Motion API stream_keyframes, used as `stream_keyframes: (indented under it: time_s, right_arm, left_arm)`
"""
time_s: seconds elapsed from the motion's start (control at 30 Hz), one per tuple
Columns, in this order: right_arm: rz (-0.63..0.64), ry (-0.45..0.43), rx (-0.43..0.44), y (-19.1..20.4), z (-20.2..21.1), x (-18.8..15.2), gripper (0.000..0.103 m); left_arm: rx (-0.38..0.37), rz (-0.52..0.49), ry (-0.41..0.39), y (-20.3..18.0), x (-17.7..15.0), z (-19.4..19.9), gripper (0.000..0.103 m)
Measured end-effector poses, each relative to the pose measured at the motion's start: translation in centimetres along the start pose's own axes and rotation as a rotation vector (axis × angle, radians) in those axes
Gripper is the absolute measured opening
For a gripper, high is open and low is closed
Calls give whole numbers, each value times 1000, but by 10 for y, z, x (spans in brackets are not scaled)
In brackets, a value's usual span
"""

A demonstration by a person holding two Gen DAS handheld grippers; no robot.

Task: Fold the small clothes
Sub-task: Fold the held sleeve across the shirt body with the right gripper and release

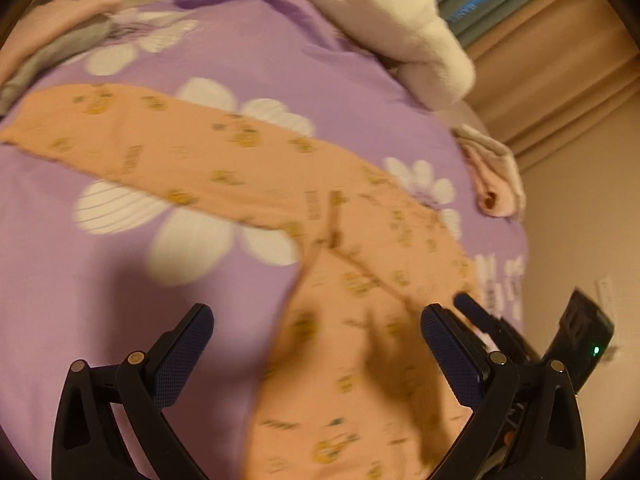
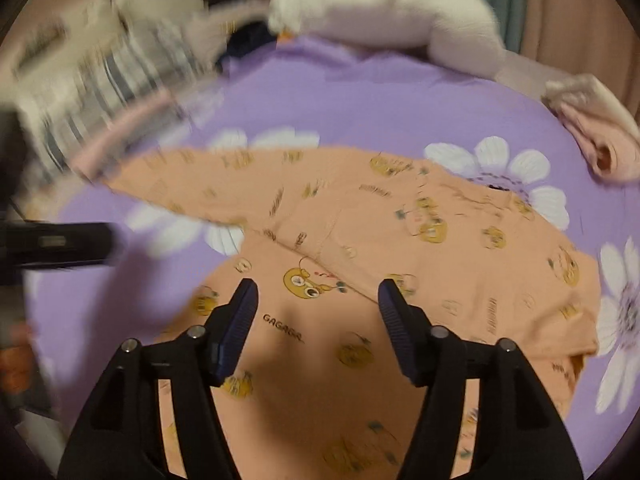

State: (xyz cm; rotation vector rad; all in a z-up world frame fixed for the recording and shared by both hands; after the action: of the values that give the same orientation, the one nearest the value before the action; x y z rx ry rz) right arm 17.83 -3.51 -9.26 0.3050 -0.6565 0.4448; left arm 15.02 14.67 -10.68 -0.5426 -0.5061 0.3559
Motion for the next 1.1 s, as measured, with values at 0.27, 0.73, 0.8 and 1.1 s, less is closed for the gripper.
stream_keyframes:
  time_s: [0.27, 0.73, 0.8, 1.1]
  right_arm:
    - [-337, -37, -159, -131, 25, -22, 26]
    - [-501, 17, -278, -192, 8, -67, 0]
    - [-535, 2, -241, -190, 14, -65, 10]
    - [-470, -108, -145, -141, 62, -61, 42]
  left_arm:
    - [-171, -47, 35, -65, 27, -58, 92]
    - [-151, 27, 133, -41, 22, -126, 65]
    - [-168, 45, 111, -36, 25, -110, 65]
    - [-88, 218, -126, 80, 47, -10, 76]
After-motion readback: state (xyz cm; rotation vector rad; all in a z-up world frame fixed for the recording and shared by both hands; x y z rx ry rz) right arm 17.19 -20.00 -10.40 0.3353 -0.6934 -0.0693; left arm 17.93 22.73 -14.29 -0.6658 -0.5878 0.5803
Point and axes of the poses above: each gripper's, at about its wrist camera, not at the fingertips, and z roughly against the way its jaws point, y to its left, x to its top, the point moved 2 cm from there along -z, roughly the way its jaws point, and after that the axes turned 2 degrees about x, right-handed, at the moved point
